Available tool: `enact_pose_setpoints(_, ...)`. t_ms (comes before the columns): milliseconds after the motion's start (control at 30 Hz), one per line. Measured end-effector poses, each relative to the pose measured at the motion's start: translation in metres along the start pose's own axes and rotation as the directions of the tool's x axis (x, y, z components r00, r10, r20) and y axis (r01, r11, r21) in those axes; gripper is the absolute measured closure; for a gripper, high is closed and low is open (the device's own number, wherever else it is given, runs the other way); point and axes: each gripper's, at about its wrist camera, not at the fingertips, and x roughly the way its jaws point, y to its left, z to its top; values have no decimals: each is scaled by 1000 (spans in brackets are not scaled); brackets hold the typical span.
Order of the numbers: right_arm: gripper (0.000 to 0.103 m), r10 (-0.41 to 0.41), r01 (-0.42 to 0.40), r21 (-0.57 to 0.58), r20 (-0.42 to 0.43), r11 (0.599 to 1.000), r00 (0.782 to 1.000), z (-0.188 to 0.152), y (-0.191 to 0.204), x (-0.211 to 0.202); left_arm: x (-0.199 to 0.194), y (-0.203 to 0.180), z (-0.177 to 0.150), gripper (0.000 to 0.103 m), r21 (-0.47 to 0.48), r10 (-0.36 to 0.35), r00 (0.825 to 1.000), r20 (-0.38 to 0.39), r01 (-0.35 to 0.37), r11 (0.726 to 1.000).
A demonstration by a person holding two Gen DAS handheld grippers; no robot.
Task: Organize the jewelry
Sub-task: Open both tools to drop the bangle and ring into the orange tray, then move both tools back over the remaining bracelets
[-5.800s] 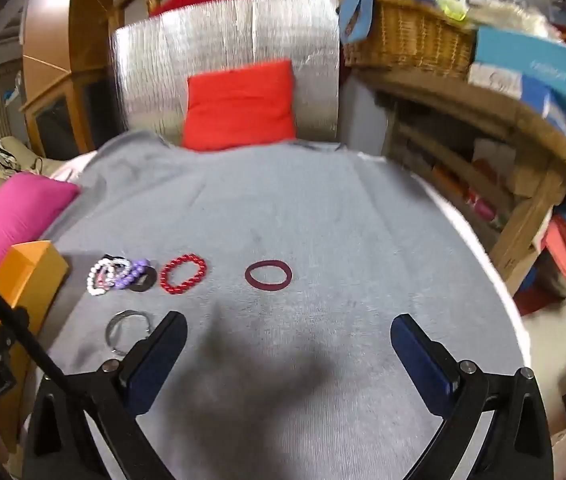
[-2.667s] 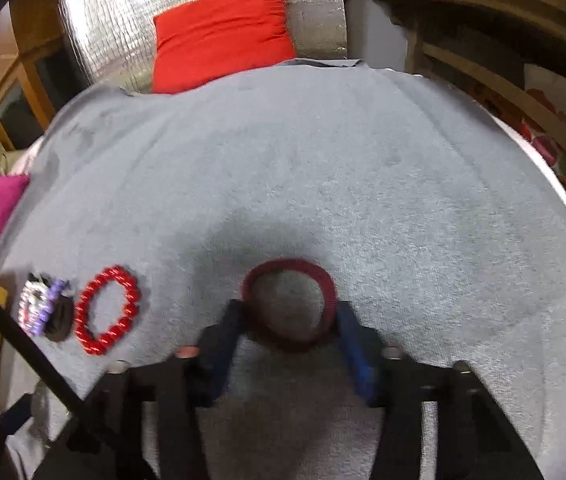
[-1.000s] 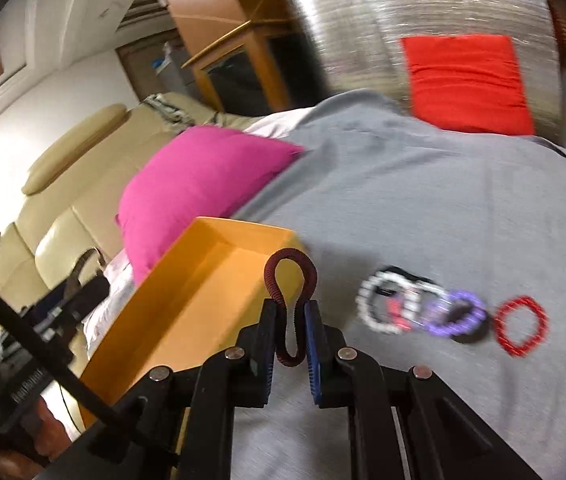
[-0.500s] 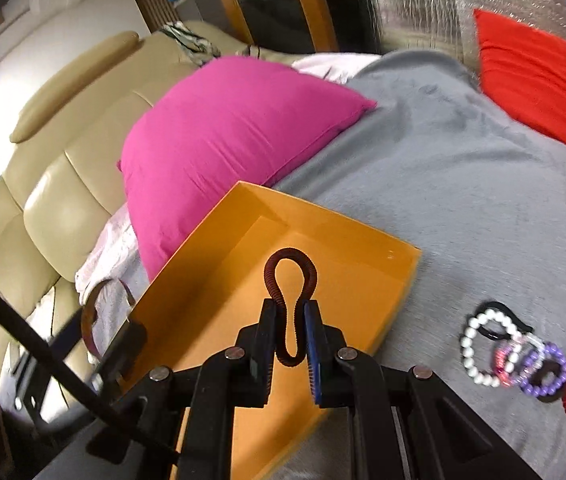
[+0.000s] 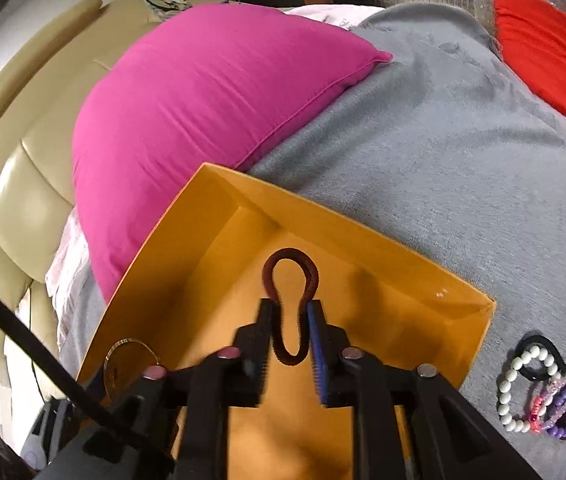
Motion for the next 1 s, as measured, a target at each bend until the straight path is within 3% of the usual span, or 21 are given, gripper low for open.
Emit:
enact_pose_setpoints(67,50,7,-7,25,16,1000,1000,1,-5,-3,2,-2,0,40,4,5,1000,-9,-5,1000)
enact_pose_setpoints(100,47,17,-19,35,43,999,999,0,-8,-10,0,-3,0,40,8,12,1000,-5,-12,1000)
enact_pose_setpoints(300,46,48,-57,44,183,997,982,-14,-22,-62,-19,-2,5,37,-44,5,998,60,-2,999)
enact_pose_setpoints(400,46,40,-57,60,265,997,964,-32,-42,-101,-43,-7,5,36,-52,-25,988,150,33,998)
enact_pose_setpoints(567,47,-43,0,119,358,993,933,-74,-84,-159,-82,-39,-2,34,27,-94,958,270,90,996)
enact_pose_setpoints(800,47,-146,33,258,432,966,890,-150,-153,-218,-120,-101,-25,34,163,-207,928,310,163,973)
enact_pose_setpoints(1000,47,-192,31,351,435,936,880,-191,-199,-228,-128,-144,-40,34,241,-242,918,313,170,956)
